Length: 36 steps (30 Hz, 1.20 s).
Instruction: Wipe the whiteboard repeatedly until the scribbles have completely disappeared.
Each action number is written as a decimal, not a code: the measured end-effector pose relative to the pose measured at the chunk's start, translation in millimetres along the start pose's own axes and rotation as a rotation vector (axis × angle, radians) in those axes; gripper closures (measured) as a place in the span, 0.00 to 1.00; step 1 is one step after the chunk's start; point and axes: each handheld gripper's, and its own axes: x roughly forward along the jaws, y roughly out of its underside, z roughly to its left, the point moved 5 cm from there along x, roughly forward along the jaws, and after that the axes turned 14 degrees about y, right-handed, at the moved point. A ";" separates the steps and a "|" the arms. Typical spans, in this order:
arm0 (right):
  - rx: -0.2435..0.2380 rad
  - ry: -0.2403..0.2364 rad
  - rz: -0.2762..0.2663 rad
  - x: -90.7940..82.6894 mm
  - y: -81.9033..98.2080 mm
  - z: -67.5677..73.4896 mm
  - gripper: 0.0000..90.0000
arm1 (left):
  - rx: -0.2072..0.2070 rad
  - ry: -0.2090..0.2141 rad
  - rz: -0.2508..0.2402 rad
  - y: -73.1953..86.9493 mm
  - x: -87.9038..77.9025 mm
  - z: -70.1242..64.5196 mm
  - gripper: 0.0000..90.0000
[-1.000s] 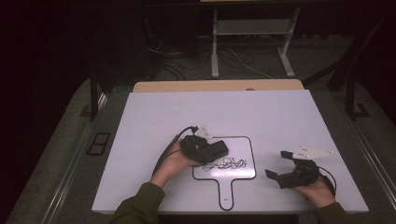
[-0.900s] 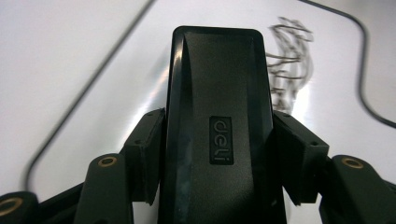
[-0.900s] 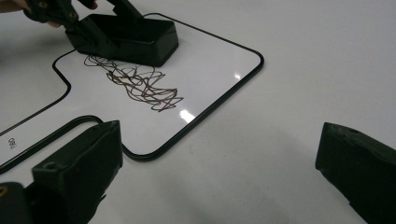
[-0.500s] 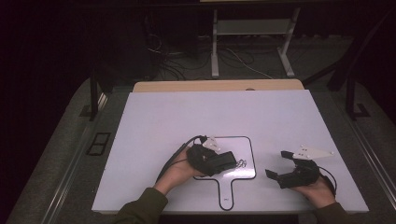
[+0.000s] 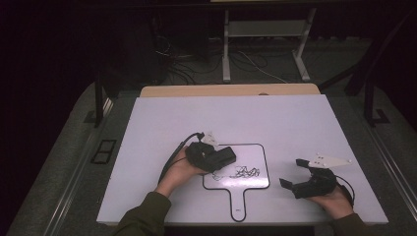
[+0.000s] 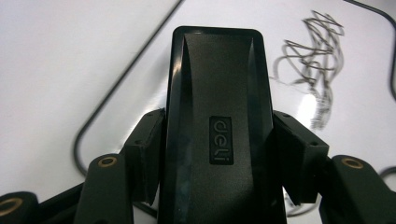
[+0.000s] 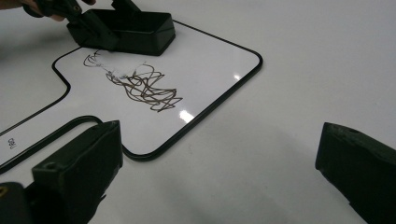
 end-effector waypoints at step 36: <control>-0.002 0.002 -0.002 -0.1 -0.1 -0.6 0.00 | 0.050 0.041 0.056 12.6 -1.5 -35.4 0.43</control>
